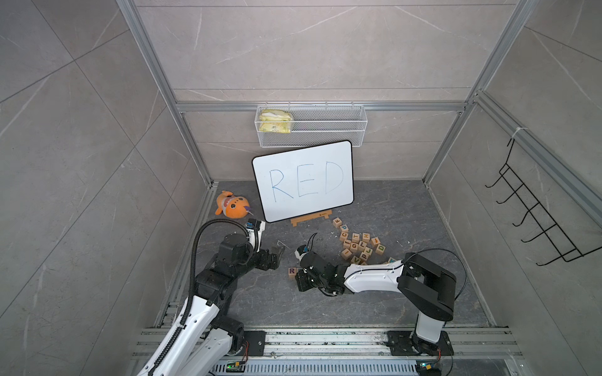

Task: Assemble the uppercase word "red" with letter blocks
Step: Adjust the letter block at the center of the board.

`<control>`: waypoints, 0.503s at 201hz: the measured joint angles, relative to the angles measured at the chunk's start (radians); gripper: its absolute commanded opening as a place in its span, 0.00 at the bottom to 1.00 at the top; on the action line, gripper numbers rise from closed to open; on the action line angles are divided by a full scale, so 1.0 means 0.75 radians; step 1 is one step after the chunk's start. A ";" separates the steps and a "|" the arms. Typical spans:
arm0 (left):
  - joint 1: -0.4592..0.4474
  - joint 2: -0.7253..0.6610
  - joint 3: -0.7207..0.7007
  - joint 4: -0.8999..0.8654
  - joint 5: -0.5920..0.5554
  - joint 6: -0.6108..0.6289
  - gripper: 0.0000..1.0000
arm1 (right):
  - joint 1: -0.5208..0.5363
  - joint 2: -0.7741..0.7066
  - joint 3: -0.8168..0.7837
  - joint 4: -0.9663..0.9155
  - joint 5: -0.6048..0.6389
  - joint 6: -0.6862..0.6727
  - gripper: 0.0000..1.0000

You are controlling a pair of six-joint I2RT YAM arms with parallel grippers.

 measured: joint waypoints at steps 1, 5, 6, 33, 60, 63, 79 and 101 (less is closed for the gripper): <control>0.000 0.000 0.000 0.000 0.000 0.000 0.96 | 0.000 0.000 0.000 -0.001 0.000 -0.001 0.08; 0.000 0.000 0.000 0.000 -0.001 0.000 0.96 | 0.000 0.000 0.000 -0.002 0.000 -0.001 0.08; 0.000 0.000 0.000 0.000 0.000 0.000 0.96 | 0.000 0.000 0.000 -0.002 0.000 -0.001 0.08; 0.000 0.000 0.000 0.000 0.000 0.000 0.96 | 0.000 0.000 0.000 -0.007 -0.002 -0.001 0.08; 0.000 -0.001 0.000 0.000 0.000 0.000 0.96 | 0.000 0.000 0.000 -0.011 -0.002 -0.011 0.08; 0.000 -0.001 0.000 0.000 0.000 0.000 0.96 | 0.000 0.000 -0.001 -0.011 -0.002 -0.011 0.08; 0.001 -0.003 0.000 0.000 0.000 0.000 0.96 | 0.000 -0.001 -0.006 -0.011 -0.002 -0.017 0.07; 0.001 -0.003 0.000 0.000 0.000 0.000 0.97 | 0.000 -0.018 -0.036 -0.012 -0.006 -0.021 0.08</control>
